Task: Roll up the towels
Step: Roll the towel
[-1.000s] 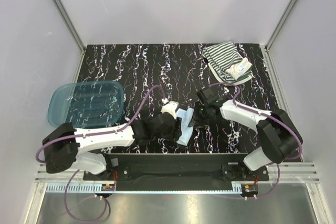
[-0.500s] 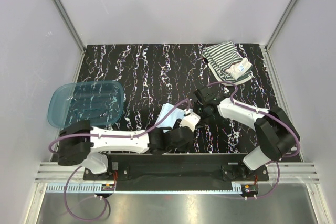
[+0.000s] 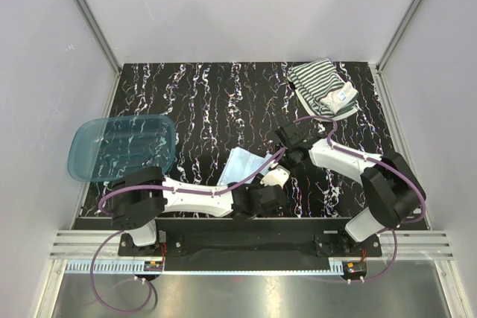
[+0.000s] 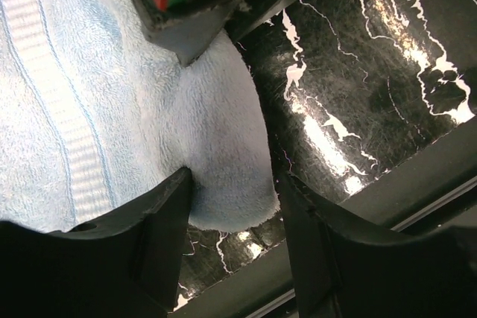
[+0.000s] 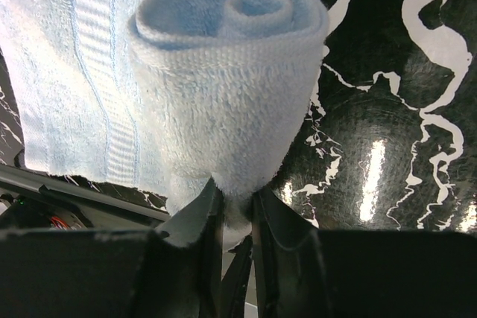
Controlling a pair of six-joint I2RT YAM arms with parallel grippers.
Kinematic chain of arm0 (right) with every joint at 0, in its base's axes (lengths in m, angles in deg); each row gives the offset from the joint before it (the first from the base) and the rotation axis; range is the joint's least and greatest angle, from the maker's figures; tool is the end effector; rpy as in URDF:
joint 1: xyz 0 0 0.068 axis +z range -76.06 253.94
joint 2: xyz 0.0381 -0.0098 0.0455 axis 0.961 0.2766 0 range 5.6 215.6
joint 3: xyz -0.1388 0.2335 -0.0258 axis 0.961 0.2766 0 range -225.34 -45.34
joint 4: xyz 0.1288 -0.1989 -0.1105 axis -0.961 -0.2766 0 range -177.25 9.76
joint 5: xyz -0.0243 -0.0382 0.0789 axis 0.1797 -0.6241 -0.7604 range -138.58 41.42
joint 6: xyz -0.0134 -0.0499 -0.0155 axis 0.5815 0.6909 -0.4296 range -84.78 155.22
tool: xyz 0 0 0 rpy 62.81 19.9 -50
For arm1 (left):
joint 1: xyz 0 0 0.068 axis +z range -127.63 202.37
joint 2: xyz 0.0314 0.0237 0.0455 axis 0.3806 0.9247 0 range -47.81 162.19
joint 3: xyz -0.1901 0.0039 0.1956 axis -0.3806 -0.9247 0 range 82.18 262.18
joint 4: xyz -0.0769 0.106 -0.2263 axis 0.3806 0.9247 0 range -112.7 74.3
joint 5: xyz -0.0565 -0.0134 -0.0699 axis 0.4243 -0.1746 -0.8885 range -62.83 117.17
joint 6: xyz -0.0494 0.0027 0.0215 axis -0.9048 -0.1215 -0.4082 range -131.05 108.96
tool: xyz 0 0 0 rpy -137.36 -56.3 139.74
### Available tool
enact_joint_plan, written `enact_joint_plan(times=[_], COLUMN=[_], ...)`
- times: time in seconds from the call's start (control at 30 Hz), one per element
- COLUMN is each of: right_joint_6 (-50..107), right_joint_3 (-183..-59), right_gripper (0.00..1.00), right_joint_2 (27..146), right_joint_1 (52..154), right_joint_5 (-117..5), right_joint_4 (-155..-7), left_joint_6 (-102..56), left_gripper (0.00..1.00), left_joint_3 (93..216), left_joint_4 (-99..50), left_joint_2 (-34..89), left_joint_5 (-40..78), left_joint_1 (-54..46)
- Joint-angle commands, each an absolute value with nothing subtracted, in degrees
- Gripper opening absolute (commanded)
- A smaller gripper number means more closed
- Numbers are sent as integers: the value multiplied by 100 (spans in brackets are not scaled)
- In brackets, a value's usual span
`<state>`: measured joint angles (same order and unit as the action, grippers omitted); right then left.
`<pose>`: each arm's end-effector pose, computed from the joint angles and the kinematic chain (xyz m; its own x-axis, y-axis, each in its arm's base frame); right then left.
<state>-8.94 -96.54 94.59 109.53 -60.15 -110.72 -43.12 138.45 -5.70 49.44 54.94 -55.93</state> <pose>0.2284 0.1722 0.1736 -0.9812 0.1371 -0.1358 0.0740 0.9171 0.3917 0.0838 -0.3233 0.1706 -0.5793 0.4798 -0.6590 0.6004 0.7979 0.0531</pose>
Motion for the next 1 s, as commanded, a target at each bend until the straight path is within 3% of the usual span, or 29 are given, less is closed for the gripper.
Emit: enact_joint_plan(times=[0.0,0.3,0.53,0.67,0.77,0.93,0.97], right_joint_6=[-793,-758,-705,-565,-398,-275,-240], right_joint_3=[-9852,-9957,-10001,-10238,-10501,-10827,-10897], right_gripper=[19,20,22,26,37,71,74], right_joint_2=[9305,9270,9173,9147,9147,9033,8945], right_joint_1=[11033,11033,11033,11024,10998,10822,10770], right_joint_5=[-6009,-6176,-6159,-5887,-5597,-5158,-5096], right_joint_4=[-11417,-11496,-11619,-11987,-12321,-12735,-12849], left_joint_6=[-4585,-4699,-4682,-4612,-4585,-4681,-4716], left_gripper=[54,34,5,0,0,0,0], left_joint_3=[13773,13746,13711,13247,12930,12446,12402], left_joint_4=[-714,-697,-758,-1274,-1758,-2181,-2252], left_joint_2=[5062,5422,5406,5064,4686,4246,4193], left_joint_5=[5460,5442,5302,4960,4511,4019,3975], left_joint_1=[-5612,-5568,-5480,-5314,-5147,-4926,-4865])
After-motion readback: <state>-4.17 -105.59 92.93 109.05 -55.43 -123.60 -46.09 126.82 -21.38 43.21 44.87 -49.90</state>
